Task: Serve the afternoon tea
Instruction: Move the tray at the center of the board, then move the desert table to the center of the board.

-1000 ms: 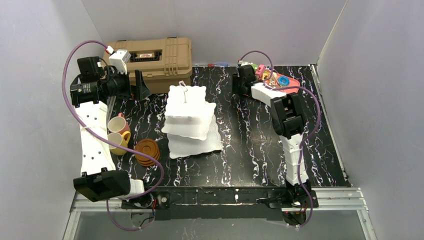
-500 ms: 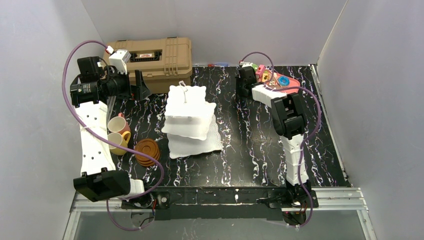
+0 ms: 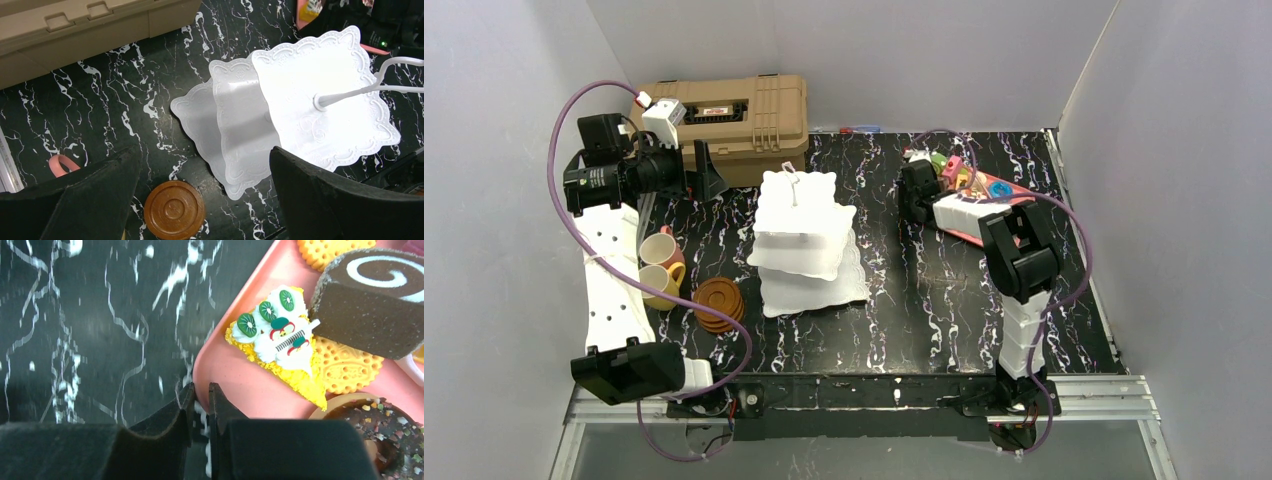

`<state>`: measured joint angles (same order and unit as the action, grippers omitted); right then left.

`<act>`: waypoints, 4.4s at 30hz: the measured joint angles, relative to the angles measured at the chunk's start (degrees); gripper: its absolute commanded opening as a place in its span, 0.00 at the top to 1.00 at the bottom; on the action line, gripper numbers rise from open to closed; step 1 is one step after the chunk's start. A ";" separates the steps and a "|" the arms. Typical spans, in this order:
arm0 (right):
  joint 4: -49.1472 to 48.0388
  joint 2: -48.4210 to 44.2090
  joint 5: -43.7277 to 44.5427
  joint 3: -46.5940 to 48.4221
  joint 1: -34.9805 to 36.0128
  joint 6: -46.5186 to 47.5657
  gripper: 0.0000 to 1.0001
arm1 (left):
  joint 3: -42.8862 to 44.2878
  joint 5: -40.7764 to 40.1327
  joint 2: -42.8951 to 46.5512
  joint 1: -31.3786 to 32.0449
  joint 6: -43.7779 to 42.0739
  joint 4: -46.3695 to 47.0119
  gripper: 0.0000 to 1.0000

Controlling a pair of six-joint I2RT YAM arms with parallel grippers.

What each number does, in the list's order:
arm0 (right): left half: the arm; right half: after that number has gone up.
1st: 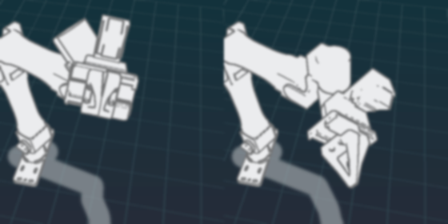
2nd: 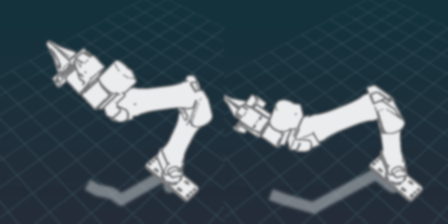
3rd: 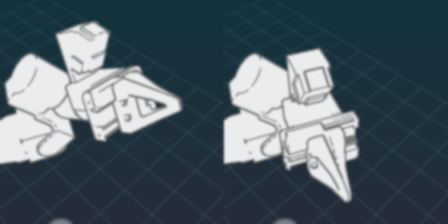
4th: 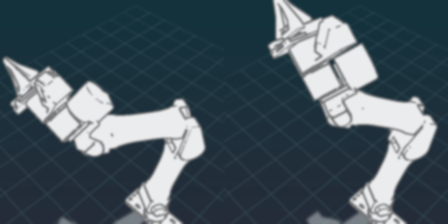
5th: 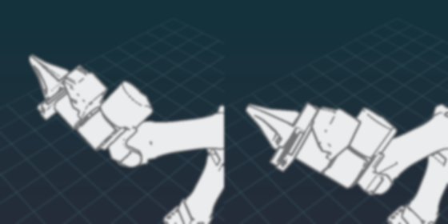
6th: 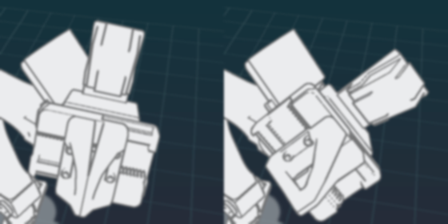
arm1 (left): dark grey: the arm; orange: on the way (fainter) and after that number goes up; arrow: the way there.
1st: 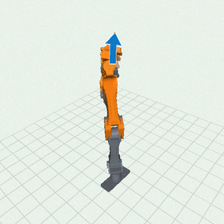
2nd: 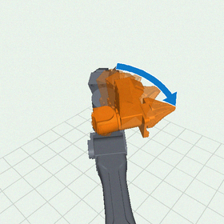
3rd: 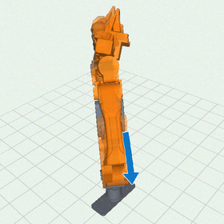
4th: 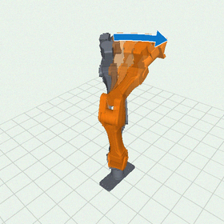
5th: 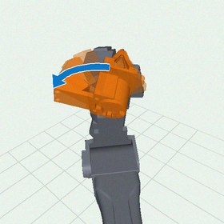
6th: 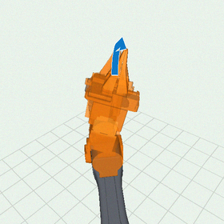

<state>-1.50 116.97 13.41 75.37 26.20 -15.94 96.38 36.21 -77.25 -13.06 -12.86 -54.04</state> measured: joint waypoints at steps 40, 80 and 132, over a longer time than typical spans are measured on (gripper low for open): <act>18.05 -31.95 -14.03 -17.92 13.31 5.07 0.32 | 0.00 4.57 0.96 0.00 1.27 0.00 0.03; 24.41 -6.29 10.71 -1.64 13.05 -13.73 0.75 | -0.02 4.13 1.29 0.00 0.48 0.04 0.03; 31.28 -23.30 -12.55 20.41 16.90 4.00 0.20 | 1.92 9.51 1.27 0.00 1.53 -3.23 0.05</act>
<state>29.78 93.67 0.86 95.79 43.09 -11.94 98.30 45.71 -75.99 -13.06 -11.33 -57.28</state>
